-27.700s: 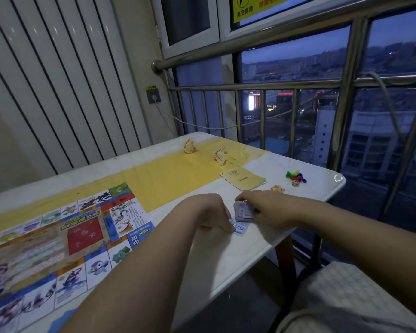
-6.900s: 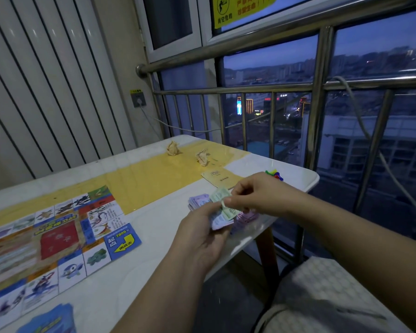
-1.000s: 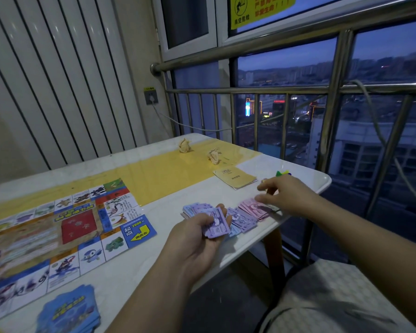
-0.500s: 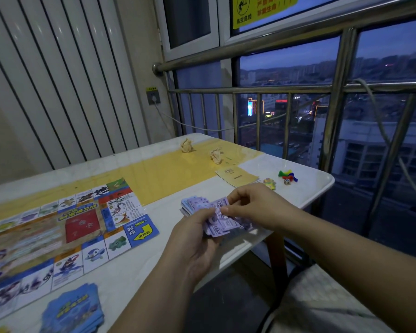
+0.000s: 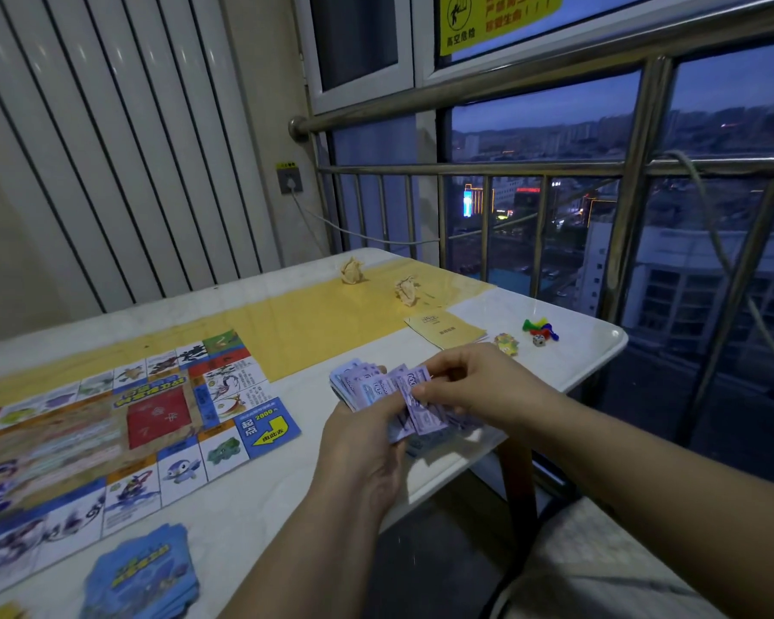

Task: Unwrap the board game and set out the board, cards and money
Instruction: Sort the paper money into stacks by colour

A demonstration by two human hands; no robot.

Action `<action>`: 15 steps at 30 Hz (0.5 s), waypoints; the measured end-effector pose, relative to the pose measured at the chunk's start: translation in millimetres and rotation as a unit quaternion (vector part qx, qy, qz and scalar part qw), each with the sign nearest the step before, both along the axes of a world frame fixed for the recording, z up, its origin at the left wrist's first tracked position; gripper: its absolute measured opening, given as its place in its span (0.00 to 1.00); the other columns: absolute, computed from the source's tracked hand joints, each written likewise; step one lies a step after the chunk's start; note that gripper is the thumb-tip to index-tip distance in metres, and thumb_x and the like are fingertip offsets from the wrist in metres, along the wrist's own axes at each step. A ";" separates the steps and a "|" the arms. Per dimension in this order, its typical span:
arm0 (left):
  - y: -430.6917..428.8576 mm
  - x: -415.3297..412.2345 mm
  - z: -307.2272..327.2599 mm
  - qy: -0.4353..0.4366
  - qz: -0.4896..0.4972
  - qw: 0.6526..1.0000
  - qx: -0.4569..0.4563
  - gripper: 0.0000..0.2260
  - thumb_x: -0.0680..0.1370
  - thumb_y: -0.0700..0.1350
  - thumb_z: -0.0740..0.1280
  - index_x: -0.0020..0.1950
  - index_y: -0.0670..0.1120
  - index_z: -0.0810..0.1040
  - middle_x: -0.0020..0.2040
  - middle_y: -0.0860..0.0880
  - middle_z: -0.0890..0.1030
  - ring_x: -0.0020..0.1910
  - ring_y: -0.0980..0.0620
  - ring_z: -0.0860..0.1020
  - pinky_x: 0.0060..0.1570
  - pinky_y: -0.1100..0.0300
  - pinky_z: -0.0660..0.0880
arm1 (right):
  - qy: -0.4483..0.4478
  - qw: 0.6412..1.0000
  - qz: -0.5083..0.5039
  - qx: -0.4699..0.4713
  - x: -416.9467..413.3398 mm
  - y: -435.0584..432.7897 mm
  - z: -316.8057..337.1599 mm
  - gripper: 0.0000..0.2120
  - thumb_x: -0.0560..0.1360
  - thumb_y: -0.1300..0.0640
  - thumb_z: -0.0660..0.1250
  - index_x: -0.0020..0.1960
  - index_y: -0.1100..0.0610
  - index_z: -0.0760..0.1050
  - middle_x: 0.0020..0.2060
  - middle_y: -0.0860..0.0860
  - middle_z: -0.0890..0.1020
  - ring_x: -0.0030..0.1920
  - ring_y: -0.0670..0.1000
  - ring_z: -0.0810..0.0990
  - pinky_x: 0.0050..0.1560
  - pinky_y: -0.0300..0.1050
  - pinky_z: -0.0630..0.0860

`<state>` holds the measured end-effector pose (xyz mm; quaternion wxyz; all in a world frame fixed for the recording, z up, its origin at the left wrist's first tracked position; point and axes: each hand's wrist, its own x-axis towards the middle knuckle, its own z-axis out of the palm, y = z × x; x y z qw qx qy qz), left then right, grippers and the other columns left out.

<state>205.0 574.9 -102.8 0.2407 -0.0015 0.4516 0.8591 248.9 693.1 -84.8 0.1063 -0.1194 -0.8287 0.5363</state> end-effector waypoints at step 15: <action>-14.0 -21.7 2.7 -0.131 -0.036 0.989 0.050 0.11 0.80 0.34 0.55 0.61 0.35 0.70 0.52 0.37 0.77 0.46 0.45 0.76 0.54 0.50 0.70 | -0.127 0.960 -0.041 0.244 -8.3 40.4 13.1 0.18 0.75 0.51 0.69 0.63 0.53 0.76 0.50 0.49 0.79 0.43 0.44 0.75 0.36 0.35 0.67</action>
